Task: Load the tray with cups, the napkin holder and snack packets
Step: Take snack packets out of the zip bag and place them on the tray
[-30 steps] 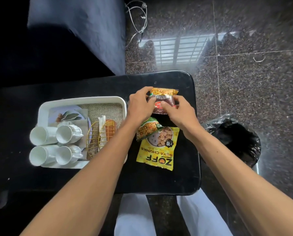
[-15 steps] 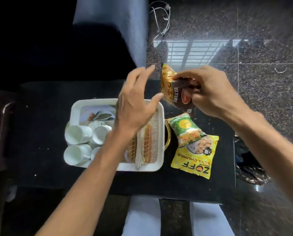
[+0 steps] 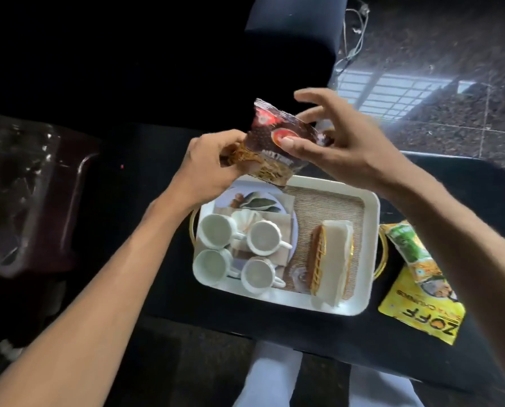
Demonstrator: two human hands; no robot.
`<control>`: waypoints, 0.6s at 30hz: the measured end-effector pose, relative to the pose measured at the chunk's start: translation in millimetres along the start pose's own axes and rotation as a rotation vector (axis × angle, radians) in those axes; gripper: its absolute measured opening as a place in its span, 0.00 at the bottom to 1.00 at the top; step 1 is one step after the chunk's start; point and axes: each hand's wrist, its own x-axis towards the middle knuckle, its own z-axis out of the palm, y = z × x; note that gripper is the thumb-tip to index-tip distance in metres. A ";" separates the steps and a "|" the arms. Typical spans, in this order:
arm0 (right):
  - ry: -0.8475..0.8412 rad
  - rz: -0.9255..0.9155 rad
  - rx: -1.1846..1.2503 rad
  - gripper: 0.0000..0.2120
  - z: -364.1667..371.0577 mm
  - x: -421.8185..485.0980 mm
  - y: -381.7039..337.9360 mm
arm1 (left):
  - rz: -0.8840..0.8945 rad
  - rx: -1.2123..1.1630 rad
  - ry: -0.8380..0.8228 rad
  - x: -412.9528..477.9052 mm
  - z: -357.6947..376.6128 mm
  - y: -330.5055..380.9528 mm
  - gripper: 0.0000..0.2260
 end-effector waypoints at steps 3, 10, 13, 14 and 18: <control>-0.077 0.168 0.224 0.34 32.9 4.5 14.2 | -0.193 -0.222 0.062 -13.2 -0.5 -32.9 0.10; 0.077 0.308 0.129 0.22 109.9 20.2 35.1 | -0.393 -0.341 0.117 -29.1 10.4 -75.7 0.13; 0.104 0.336 0.064 0.21 125.1 22.8 41.4 | -0.437 -0.300 0.186 -29.2 15.9 -84.9 0.11; 0.110 0.350 0.048 0.22 129.4 23.2 43.6 | -0.459 -0.292 0.204 -28.6 18.1 -86.9 0.12; 0.111 0.374 -0.003 0.22 145.6 25.1 48.7 | -0.505 -0.231 0.230 -25.6 24.9 -93.9 0.15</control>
